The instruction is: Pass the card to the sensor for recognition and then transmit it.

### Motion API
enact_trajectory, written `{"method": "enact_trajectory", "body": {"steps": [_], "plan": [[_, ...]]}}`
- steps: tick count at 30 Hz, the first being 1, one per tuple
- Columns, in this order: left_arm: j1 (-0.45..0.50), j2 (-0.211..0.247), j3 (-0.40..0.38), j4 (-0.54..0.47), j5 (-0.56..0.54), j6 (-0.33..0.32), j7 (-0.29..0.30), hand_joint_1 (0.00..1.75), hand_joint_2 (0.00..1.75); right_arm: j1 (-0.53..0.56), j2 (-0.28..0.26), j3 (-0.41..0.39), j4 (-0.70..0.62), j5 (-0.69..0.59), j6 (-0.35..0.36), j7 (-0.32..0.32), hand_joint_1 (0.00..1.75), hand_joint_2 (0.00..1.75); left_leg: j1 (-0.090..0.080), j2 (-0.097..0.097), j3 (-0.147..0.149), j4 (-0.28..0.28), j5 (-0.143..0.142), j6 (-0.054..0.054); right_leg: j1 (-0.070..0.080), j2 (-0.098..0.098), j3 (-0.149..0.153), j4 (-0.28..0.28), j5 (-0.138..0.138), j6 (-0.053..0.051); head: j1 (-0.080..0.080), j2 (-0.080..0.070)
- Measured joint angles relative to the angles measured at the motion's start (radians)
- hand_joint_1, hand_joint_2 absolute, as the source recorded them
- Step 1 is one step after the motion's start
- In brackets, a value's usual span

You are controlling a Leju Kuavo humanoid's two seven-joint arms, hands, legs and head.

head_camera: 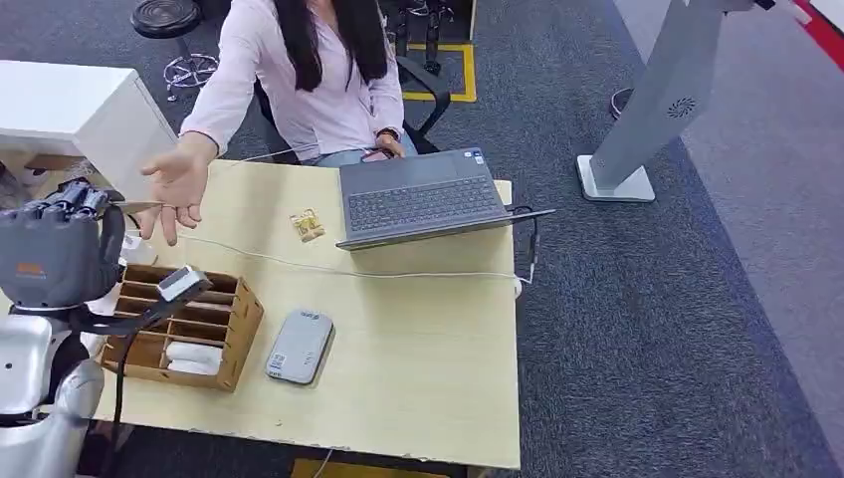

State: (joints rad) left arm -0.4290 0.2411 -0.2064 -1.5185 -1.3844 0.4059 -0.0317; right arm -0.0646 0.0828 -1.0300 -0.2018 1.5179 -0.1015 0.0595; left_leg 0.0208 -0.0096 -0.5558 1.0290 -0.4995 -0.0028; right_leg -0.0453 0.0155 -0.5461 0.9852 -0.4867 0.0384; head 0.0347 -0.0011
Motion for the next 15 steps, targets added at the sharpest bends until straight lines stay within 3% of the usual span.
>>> {"method": "enact_trajectory", "body": {"steps": [3,8,11,15], "plan": [[-0.169,-0.007,0.0,0.19,-0.023,0.04,-0.039,1.75,1.75,-0.006,-0.006,0.012,0.0,0.002,0.011,-0.004,0.0,1.75,0.0,-0.002,-0.001,0.0,0.004,0.0,0.0,-0.001,0.0,0.0,0.002,0.0,0.0,0.0],[-0.434,-0.024,-0.018,0.535,-0.066,0.057,-0.047,1.75,1.75,-0.012,-0.01,0.025,0.0,0.002,0.013,-0.009,0.0,1.75,0.0,0.001,-0.001,0.0,0.005,0.0,0.0,0.001,0.0,0.0,0.006,0.0,0.0,0.0],[-0.507,-0.033,-0.019,0.655,-0.05,0.089,-0.059,1.75,1.75,-0.012,-0.01,0.027,0.0,0.002,0.013,-0.006,0.0,1.75,0.0,0.002,-0.001,0.0,0.005,0.0,0.0,0.003,0.0,0.0,0.006,0.0,0.0,0.0],[-0.535,-0.035,-0.019,0.735,-0.042,0.109,-0.062,1.75,1.75,-0.011,-0.01,0.033,0.0,0.002,0.011,-0.007,0.0,1.75,0.0,0.002,-0.002,0.0,0.005,0.0,0.0,0.003,-0.001,0.0,0.005,0.0,0.0,0.0]]}}
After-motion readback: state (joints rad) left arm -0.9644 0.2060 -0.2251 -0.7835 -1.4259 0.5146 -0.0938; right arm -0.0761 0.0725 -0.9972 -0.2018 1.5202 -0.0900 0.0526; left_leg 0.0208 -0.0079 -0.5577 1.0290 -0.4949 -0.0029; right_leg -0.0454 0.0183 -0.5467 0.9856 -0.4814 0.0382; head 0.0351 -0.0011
